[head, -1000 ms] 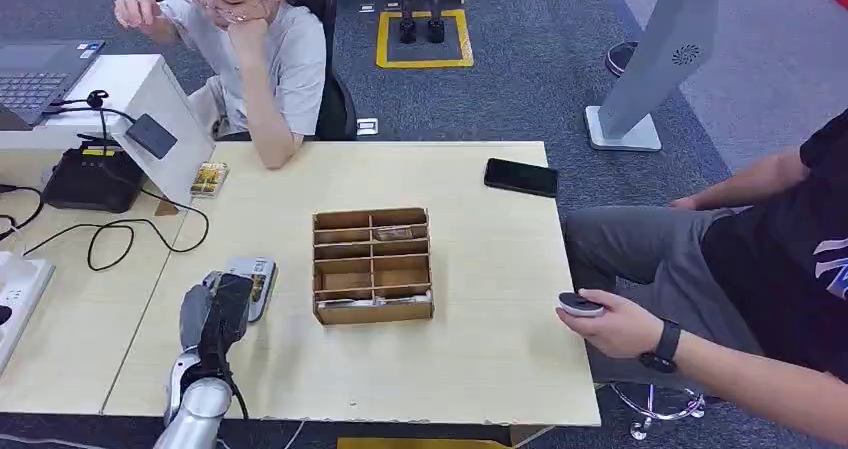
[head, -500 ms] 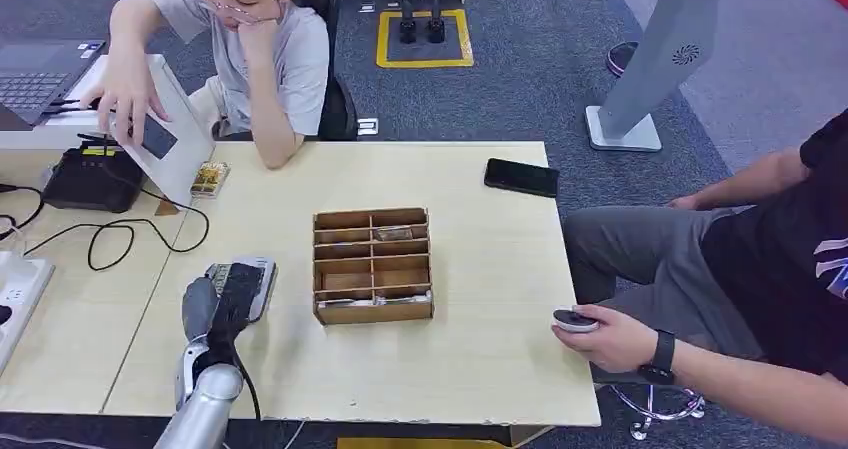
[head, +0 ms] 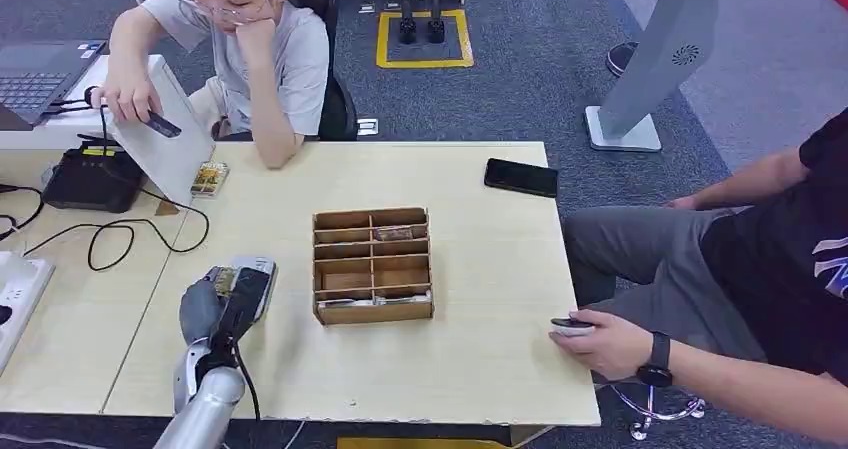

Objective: Pass the card to the sensor for recognition and then transmit it.

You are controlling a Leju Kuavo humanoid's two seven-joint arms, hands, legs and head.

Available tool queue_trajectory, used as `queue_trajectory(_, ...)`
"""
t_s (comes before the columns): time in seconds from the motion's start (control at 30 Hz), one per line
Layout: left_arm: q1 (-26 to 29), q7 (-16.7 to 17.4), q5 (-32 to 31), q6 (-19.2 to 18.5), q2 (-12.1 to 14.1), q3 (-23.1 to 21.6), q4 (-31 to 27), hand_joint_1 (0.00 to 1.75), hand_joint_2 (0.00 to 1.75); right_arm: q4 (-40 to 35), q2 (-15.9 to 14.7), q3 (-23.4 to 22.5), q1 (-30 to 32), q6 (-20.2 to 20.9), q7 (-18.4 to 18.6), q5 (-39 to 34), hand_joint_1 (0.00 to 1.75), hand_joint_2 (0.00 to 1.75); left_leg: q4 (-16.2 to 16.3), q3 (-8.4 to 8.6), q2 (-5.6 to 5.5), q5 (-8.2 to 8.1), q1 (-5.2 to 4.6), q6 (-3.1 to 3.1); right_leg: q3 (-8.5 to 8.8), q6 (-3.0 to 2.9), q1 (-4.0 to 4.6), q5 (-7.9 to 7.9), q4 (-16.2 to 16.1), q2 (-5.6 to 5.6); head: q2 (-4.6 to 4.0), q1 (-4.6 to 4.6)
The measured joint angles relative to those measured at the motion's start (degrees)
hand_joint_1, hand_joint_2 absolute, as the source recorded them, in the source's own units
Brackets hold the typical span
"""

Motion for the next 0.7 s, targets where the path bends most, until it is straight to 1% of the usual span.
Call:
queue_trajectory(0.17,0.00,1.71,-4.31,2.14,0.30,0.00,0.77,1.75,1.75,0.00,0.02,0.00,-0.20,-0.17,-0.02,0.76,0.00,1.75,0.00,0.00,0.00,0.00,0.00,0.00,0.00,0.00,0.00,0.00,0.00,0.00,0.00,0.00)
queue_trajectory(0.3,0.01,3.34,-7.56,2.77,0.72,0.00,1.29,1.75,1.75,0.00,0.04,0.00,-0.17,-0.17,0.15,1.03,0.00,1.75,0.00,0.00,0.00,0.00,0.00,0.00,0.00,0.00,0.00,0.00,0.00,0.00,0.02,0.00)
queue_trajectory(0.4,0.01,3.87,-8.33,2.93,0.85,0.00,1.73,1.75,1.75,0.00,0.09,0.00,-0.18,-0.15,0.26,1.20,0.00,1.75,0.00,0.00,0.00,0.00,0.00,0.00,0.01,0.00,0.00,0.00,0.00,0.00,0.00,0.02)
queue_trajectory(0.5,0.03,3.30,-7.81,2.93,1.01,0.11,1.99,1.75,1.75,-0.02,0.09,0.00,-0.18,-0.15,0.26,1.22,0.00,1.75,0.00,0.01,0.00,0.00,0.00,0.00,0.01,0.00,0.00,0.00,0.00,0.00,0.02,0.00)
queue_trajectory(0.57,0.03,1.39,-5.40,1.30,0.98,0.41,2.01,1.75,1.75,-0.04,0.11,0.00,-0.19,-0.17,0.20,1.29,0.00,1.75,0.00,0.01,0.00,0.01,0.00,0.02,0.01,0.00,0.00,0.00,0.00,0.00,0.00,0.00)
queue_trajectory(0.6,0.03,-0.34,-2.68,-0.40,0.79,0.81,1.99,1.75,1.75,-0.04,0.11,0.00,-0.19,-0.20,0.07,1.29,0.00,1.75,0.00,0.01,0.00,0.02,0.00,0.02,0.01,0.00,0.00,0.00,0.00,0.00,0.00,0.00)
queue_trajectory(0.63,0.06,-2.72,2.46,-3.72,0.44,1.64,1.77,1.75,1.75,-0.07,0.11,0.00,-0.19,-0.24,-0.07,1.29,0.00,1.75,0.00,0.02,0.00,0.02,-0.01,0.02,0.01,0.00,0.00,0.00,0.00,0.00,0.00,0.00)
queue_trajectory(0.67,0.15,-4.31,5.39,-5.74,0.24,2.19,1.51,1.75,1.75,-0.07,0.11,-0.02,-0.18,-0.33,-0.13,1.31,0.00,1.75,0.00,0.02,0.00,0.02,-0.01,0.02,0.01,0.00,0.00,0.00,0.00,0.00,0.00,0.00)
queue_trajectory(0.7,0.26,-5.34,9.75,-8.50,-0.11,2.87,0.89,1.75,1.75,-0.07,0.11,-0.02,-0.16,-0.50,-0.24,1.33,0.00,1.75,0.00,0.02,-0.02,0.02,-0.01,0.02,0.03,0.00,-0.01,0.00,0.00,-0.04,0.02,0.00)
